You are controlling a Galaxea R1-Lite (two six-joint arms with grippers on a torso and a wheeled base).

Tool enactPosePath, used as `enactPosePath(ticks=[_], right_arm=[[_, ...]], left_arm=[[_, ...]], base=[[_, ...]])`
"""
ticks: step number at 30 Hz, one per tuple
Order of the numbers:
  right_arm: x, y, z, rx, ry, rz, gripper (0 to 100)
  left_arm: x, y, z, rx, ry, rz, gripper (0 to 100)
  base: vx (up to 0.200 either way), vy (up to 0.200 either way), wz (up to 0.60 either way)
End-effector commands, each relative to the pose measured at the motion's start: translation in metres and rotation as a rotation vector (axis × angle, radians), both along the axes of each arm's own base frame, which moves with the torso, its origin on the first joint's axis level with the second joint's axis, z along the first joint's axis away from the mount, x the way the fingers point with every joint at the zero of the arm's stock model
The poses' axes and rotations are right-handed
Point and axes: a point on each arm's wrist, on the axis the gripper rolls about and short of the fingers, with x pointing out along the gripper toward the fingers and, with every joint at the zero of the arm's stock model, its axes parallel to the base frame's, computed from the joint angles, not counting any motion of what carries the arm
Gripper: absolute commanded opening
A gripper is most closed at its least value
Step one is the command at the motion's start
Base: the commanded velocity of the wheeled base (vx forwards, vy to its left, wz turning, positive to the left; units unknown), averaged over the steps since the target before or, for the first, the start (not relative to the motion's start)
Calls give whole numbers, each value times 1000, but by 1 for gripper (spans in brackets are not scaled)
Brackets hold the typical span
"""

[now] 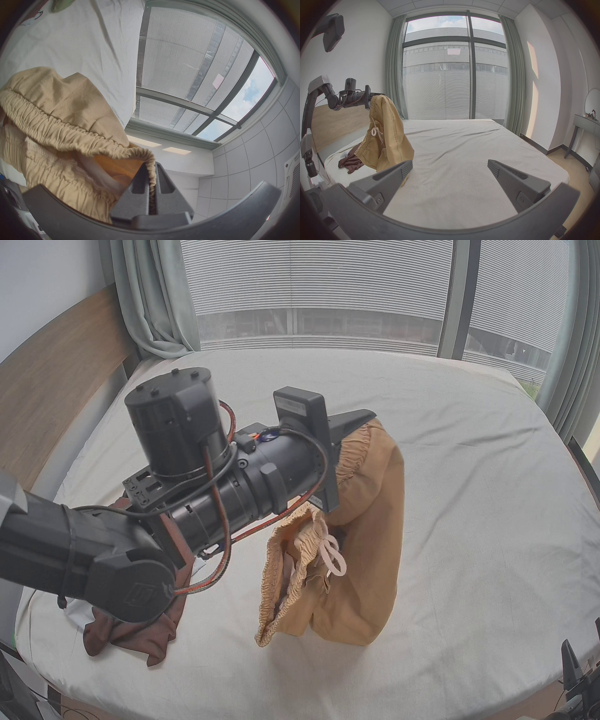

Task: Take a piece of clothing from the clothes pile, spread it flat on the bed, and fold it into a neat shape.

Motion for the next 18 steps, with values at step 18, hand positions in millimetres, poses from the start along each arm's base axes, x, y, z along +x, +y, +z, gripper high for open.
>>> enactPosePath(ticks=[18], right_arm=[[1,0,-5,0,9,0,100]], left_arm=[[-16,-56,34,-66,-16,-172,0]], base=[[0,0,0]])
